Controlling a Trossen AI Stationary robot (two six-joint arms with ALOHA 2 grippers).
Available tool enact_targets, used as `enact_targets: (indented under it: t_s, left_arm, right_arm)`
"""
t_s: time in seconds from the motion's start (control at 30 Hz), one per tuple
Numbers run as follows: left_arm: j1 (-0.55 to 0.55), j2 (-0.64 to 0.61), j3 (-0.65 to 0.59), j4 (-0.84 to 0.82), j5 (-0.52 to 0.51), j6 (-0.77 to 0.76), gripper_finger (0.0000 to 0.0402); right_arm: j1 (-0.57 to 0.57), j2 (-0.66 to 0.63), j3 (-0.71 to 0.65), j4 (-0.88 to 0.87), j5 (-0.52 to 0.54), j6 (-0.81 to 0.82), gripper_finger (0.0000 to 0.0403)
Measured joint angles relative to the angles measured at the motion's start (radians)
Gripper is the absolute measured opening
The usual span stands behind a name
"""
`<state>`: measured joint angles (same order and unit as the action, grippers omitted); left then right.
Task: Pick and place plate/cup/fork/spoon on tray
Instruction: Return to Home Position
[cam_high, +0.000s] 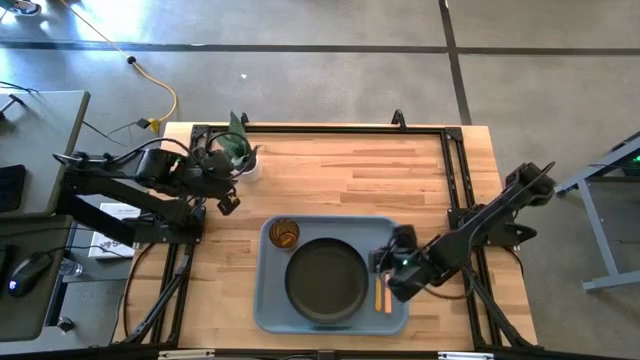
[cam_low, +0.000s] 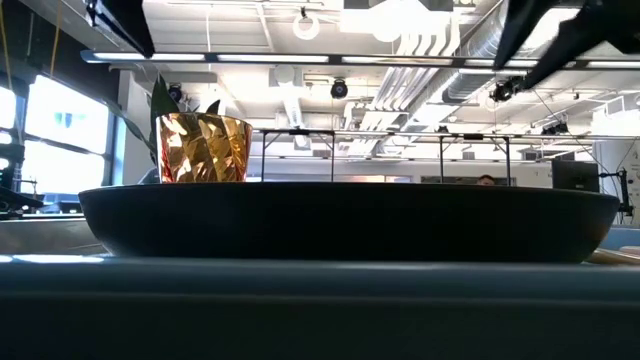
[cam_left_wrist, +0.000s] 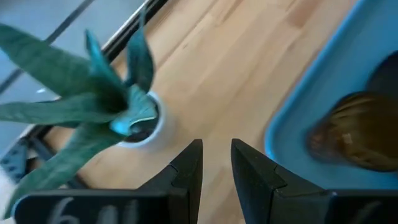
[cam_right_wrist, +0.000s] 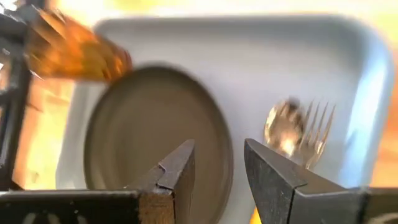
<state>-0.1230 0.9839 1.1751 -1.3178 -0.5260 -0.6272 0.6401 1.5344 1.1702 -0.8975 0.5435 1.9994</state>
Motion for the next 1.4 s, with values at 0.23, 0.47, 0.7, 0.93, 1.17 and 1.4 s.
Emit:
enact_targets:
  t_s: [0.23, 0.47, 0.7, 0.93, 1.17, 1.4]
  left_arm:
    - [-0.061, -0.091, -0.092, 0.268, 0.026, 0.034, 0.0074]
    - [-0.078, -0.249, -0.362, 0.646, 0.176, 0.118, 0.0074]
    - [-0.052, -0.388, -0.649, 0.988, 0.282, 0.183, 0.0074]
    - [-0.025, -0.503, -0.888, 1.257, 0.323, 0.184, 0.0074]
    - [-0.021, -0.623, -0.999, 1.326, 0.334, 0.203, 0.0074]
    - [-0.021, -0.751, -1.086, 1.364, 0.333, 0.237, 0.0074]
  right_arm:
    - [-0.039, -0.139, 0.000, -0.140, 0.128, -0.160, 0.0129]
    - [-0.095, -0.244, 0.000, -0.283, 0.144, -0.186, 0.0129]
    - [-0.131, -0.316, 0.000, -0.309, 0.144, -0.271, 0.0129]
    - [-0.169, -0.377, 0.000, -0.311, 0.156, -0.327, 0.0129]
    - [-0.217, -0.437, 0.000, -0.330, 0.156, -0.403, 0.0129]
    - [-0.258, -0.484, 0.000, -0.331, 0.146, -0.454, 0.0129]
